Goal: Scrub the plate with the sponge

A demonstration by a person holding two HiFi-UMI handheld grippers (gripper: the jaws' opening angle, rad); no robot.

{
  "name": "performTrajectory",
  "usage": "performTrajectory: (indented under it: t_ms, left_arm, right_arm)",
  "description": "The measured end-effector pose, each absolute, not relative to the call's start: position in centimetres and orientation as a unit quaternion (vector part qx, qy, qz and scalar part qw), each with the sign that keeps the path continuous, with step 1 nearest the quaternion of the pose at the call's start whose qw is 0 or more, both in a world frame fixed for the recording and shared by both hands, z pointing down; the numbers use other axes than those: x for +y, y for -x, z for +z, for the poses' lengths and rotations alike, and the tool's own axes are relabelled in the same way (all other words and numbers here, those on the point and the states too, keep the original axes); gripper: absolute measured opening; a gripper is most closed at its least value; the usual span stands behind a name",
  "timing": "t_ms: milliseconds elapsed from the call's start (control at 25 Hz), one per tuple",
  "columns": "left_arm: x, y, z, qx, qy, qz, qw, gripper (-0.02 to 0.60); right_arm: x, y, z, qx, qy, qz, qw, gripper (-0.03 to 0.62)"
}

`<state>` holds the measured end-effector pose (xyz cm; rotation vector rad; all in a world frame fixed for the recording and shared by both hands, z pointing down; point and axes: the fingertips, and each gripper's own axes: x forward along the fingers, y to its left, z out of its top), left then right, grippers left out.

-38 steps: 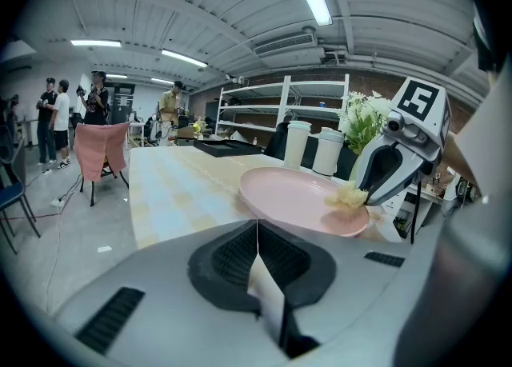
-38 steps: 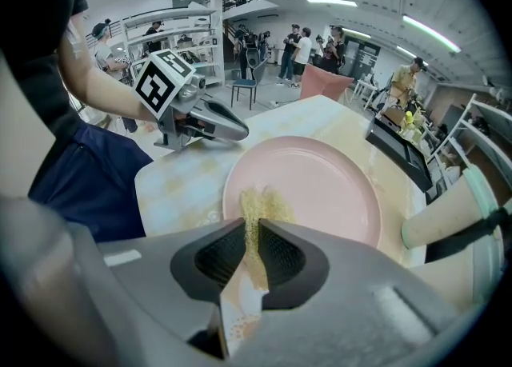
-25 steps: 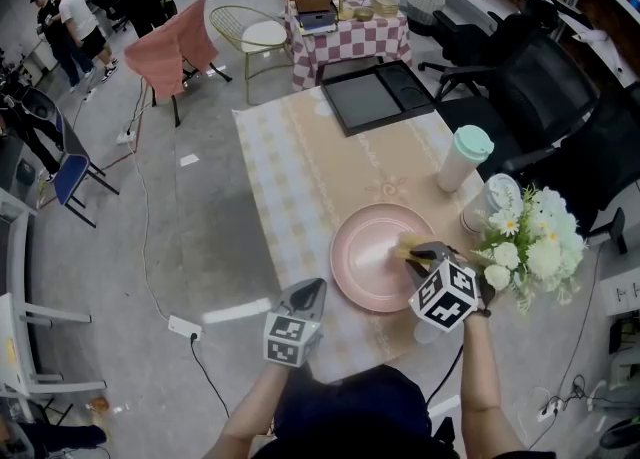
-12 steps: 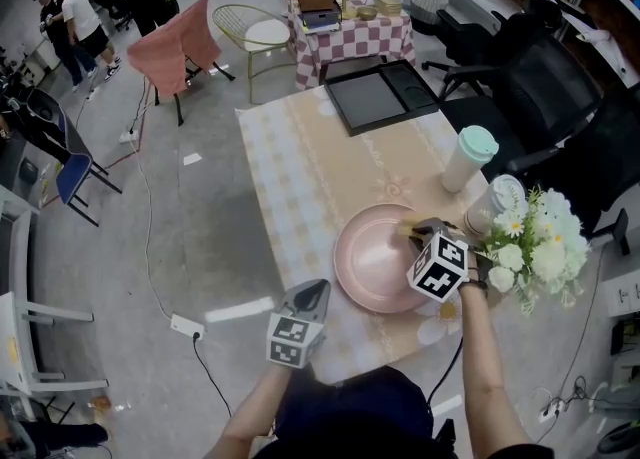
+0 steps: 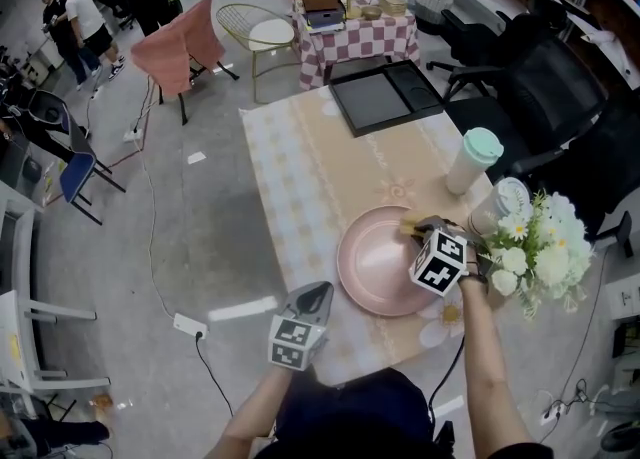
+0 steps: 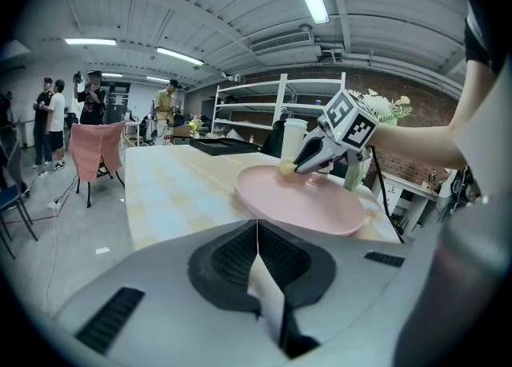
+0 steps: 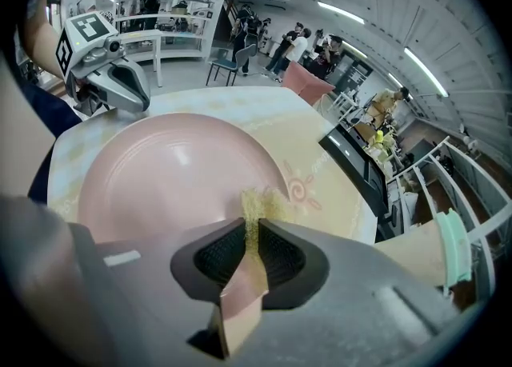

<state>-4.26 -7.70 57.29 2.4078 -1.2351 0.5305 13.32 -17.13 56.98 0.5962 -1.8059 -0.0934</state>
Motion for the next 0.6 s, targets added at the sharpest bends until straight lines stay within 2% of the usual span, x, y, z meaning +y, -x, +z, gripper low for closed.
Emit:
performTrajectory:
  t_ms: [600]
  left_arm:
    - [-7.7, 4.3, 57.5, -0.439, -0.858, 0.187, 0.191, 0.012]
  right_arm:
    - [-17.4, -13.6, 59.0, -0.777, -0.262, -0.015, 0.572, 0.051]
